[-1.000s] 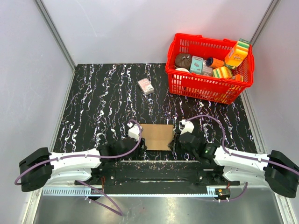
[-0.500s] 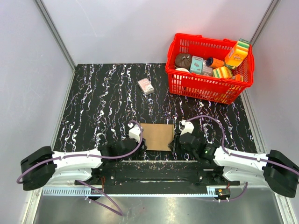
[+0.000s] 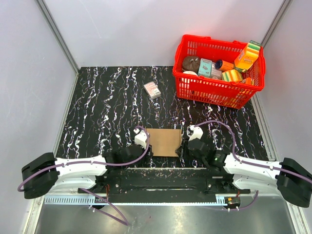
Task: Fold the paper box
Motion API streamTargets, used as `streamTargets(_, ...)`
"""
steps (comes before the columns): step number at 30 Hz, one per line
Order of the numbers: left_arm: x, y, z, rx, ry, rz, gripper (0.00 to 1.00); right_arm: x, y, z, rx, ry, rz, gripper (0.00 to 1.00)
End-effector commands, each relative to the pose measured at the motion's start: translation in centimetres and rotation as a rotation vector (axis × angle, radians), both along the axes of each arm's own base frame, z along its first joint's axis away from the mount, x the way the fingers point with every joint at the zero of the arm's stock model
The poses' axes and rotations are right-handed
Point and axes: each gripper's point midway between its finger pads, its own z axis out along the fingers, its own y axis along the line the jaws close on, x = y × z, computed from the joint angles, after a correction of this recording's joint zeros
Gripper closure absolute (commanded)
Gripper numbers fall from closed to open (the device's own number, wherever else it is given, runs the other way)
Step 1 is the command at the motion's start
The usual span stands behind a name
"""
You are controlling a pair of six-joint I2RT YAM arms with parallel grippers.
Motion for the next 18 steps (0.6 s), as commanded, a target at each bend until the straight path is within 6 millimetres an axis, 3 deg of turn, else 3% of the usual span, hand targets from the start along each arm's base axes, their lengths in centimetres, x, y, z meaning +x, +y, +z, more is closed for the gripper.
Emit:
streamTargets(1, 0.97, -1.62, 2.9, -0.076, -0.065, -0.004, 0.43, 0.98, 0.68, 2.49, 0.065, -0.072, -0.02, 0.61)
streamTargets(18, 1.18, -1.07, 3.55, -0.073, -0.086, 0.011, 0.42, 1.26, 0.84, 3.08, 0.057, -0.084, -0.019, 0.6)
